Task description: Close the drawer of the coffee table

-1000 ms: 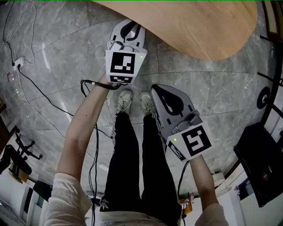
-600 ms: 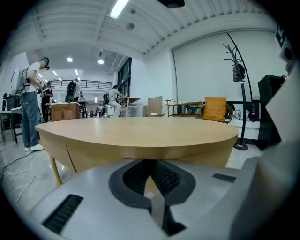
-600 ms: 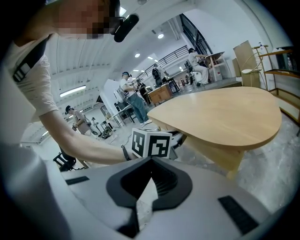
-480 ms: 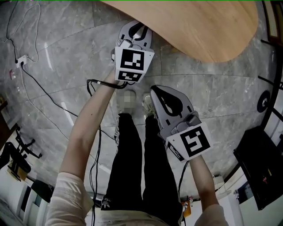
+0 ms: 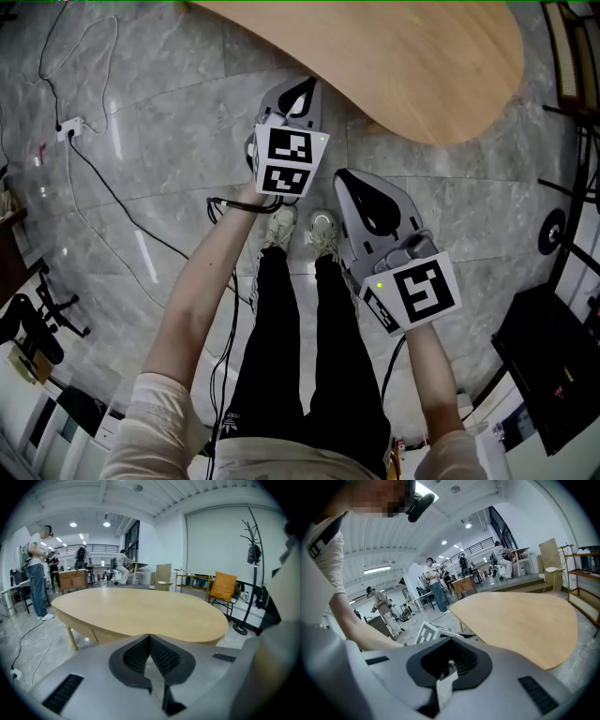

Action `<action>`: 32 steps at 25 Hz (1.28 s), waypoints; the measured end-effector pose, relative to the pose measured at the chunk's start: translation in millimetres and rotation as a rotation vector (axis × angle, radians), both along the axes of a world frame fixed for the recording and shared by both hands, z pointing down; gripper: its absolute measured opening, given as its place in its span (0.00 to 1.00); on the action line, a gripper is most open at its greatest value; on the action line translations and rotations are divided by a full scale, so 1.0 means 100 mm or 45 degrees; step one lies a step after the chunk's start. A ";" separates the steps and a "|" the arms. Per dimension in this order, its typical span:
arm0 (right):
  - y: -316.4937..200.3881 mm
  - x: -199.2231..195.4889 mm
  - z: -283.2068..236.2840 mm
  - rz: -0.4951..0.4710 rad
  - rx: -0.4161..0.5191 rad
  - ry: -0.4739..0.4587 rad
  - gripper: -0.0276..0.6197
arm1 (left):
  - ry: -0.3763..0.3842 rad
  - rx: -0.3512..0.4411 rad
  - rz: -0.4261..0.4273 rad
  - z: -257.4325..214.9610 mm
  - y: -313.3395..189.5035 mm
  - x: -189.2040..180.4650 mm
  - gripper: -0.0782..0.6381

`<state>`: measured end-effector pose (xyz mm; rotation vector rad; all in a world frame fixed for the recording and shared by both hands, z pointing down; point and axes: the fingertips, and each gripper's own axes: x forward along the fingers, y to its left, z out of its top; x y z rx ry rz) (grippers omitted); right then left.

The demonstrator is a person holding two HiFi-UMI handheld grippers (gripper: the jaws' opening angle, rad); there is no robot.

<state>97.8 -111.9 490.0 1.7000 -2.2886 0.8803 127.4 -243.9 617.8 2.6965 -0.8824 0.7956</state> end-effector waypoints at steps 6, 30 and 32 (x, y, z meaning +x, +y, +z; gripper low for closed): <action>-0.28 -0.01 -0.88 0.091 0.103 0.072 0.05 | 0.134 0.032 -0.193 -1.55 0.06 -0.39 0.12; 0.54 -0.78 -4.50 0.210 0.631 0.234 0.05 | 0.412 0.271 -0.283 -5.57 1.60 -1.71 0.12; 0.55 -0.85 -4.49 0.173 0.622 0.240 0.05 | 0.429 0.243 -0.300 -5.55 1.62 -1.77 0.12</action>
